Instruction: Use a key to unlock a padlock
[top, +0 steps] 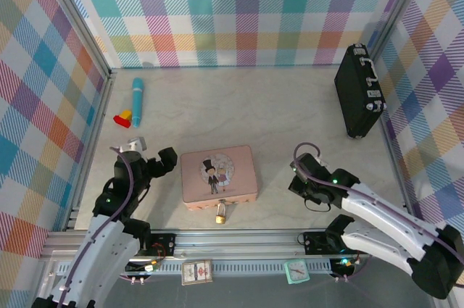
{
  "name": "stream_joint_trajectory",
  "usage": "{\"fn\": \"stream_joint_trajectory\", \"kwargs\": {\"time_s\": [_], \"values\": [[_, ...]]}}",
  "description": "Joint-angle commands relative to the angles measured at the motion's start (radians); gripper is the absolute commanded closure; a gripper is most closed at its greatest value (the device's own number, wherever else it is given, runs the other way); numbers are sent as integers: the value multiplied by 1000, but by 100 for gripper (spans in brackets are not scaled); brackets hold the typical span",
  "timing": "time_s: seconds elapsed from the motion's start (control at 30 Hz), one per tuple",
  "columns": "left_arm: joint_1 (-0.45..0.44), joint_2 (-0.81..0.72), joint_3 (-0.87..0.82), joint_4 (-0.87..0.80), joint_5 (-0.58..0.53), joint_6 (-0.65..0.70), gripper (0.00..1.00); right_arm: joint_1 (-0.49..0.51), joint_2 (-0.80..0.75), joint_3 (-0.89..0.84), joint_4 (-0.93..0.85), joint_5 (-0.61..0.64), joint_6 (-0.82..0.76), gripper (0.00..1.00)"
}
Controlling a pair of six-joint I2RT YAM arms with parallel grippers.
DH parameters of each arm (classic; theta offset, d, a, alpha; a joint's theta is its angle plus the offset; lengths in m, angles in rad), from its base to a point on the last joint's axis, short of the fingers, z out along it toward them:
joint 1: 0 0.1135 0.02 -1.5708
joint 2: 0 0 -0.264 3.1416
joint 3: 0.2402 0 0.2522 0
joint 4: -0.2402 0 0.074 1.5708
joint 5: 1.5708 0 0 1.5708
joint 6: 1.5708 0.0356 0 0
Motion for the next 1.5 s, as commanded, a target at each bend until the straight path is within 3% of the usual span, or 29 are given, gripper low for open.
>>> {"fn": "stream_joint_trajectory", "kwargs": {"time_s": [0.0,0.17,0.37,0.63,0.93,1.13,1.47], "values": [[-8,33,41,65,127,-42,0,7,-60,42,175,-23,-139,100],[-38,117,97,211,324,-180,0,7,-65,36,577,-176,-211,100],[-197,151,194,288,308,-199,4,7,71,64,922,-356,-274,100],[-424,244,274,331,279,-157,13,7,176,93,968,-444,-291,100],[-583,480,433,268,236,-74,25,16,161,79,943,-461,-308,100],[-606,589,499,236,211,-71,35,25,152,78,915,-467,-342,100],[-606,629,501,239,207,-97,52,49,178,83,908,-474,-373,100]]}}
